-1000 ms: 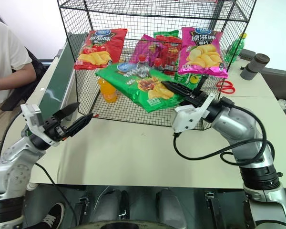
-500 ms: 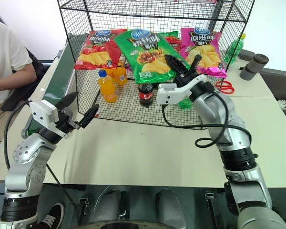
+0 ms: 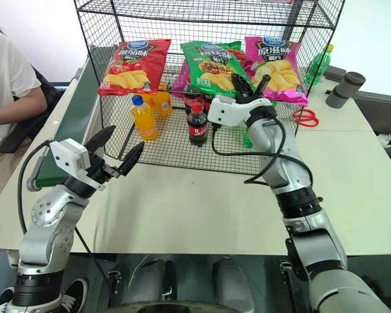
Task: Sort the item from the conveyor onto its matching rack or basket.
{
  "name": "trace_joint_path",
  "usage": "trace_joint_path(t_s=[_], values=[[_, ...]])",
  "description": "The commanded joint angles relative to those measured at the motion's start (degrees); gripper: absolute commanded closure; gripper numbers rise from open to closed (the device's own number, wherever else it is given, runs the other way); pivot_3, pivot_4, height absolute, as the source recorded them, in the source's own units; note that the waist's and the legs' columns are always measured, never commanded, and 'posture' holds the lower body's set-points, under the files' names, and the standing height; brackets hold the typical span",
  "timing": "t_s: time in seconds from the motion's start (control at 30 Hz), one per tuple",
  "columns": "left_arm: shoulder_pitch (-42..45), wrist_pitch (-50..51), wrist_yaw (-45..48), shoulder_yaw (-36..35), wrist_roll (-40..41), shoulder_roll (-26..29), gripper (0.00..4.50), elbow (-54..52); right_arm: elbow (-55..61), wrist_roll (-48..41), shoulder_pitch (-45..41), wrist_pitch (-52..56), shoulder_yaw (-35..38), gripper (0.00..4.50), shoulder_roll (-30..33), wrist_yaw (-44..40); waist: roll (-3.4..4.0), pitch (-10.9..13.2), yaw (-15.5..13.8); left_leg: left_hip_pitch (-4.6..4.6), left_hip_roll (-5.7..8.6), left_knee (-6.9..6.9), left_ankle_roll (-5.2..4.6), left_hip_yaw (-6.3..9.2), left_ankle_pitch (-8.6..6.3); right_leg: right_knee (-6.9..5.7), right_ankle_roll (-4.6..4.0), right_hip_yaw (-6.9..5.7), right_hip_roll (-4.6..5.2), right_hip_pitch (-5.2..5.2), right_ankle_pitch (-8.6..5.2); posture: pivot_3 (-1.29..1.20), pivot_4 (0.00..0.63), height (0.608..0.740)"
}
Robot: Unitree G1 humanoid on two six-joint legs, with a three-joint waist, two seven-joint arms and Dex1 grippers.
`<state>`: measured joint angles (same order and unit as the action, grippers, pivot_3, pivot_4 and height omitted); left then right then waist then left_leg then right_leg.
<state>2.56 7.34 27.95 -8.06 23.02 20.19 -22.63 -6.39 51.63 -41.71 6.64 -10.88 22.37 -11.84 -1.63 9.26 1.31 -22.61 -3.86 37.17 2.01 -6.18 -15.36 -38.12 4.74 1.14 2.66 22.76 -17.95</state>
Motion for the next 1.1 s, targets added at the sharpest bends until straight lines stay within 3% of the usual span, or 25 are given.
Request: trace_joint_path(t_s=[0.03, 0.5, 0.83, 1.1], values=[[-0.2, -0.4, -0.1, 0.5, 0.2, -0.2, 0.00, -2.4, 0.8, 1.0, -3.0, 2.8, 0.1, 4.44, -0.3, 3.1, 0.00, 0.0, -0.1, 0.00, 0.00, 0.00, 0.01, 0.00, 0.00, 0.00, 0.00, 0.00, 0.00, 0.00, 0.00, 0.00, 0.150, 0.740], [0.0, -0.2, -1.1, 1.1, 0.0, -0.6, 0.00, -2.9, -7.0, -2.4, -6.7, 1.5, -3.1, 4.44, -0.7, 7.1, 0.00, 0.0, 0.6, -0.03, 0.00, -0.01, 0.00, 0.00, 0.00, 0.01, 0.01, 0.00, 0.01, 0.02, 0.00, 0.00, 0.150, 0.740], [-0.6, 0.4, -1.3, 0.8, -0.1, -0.5, 0.00, -3.6, -7.3, -6.9, -7.6, -0.1, -4.6, 0.03, -3.6, 7.4, 0.00, 0.0, 1.7, 0.08, -0.03, -0.02, -0.01, 0.01, 0.00, -0.05, 0.01, 0.00, 0.00, -0.05, 0.01, 0.00, 0.150, 0.740], [-0.4, 0.7, -1.2, 1.1, 0.2, -0.7, 0.00, -3.5, -2.2, -15.6, -7.6, -2.5, -3.4, 0.03, -7.8, 3.3, 0.00, 0.0, 2.2, 0.00, -0.05, -0.04, -0.01, 0.07, 0.00, -0.07, 0.02, -0.01, 0.01, -0.01, 0.01, 0.00, 0.150, 0.740]])
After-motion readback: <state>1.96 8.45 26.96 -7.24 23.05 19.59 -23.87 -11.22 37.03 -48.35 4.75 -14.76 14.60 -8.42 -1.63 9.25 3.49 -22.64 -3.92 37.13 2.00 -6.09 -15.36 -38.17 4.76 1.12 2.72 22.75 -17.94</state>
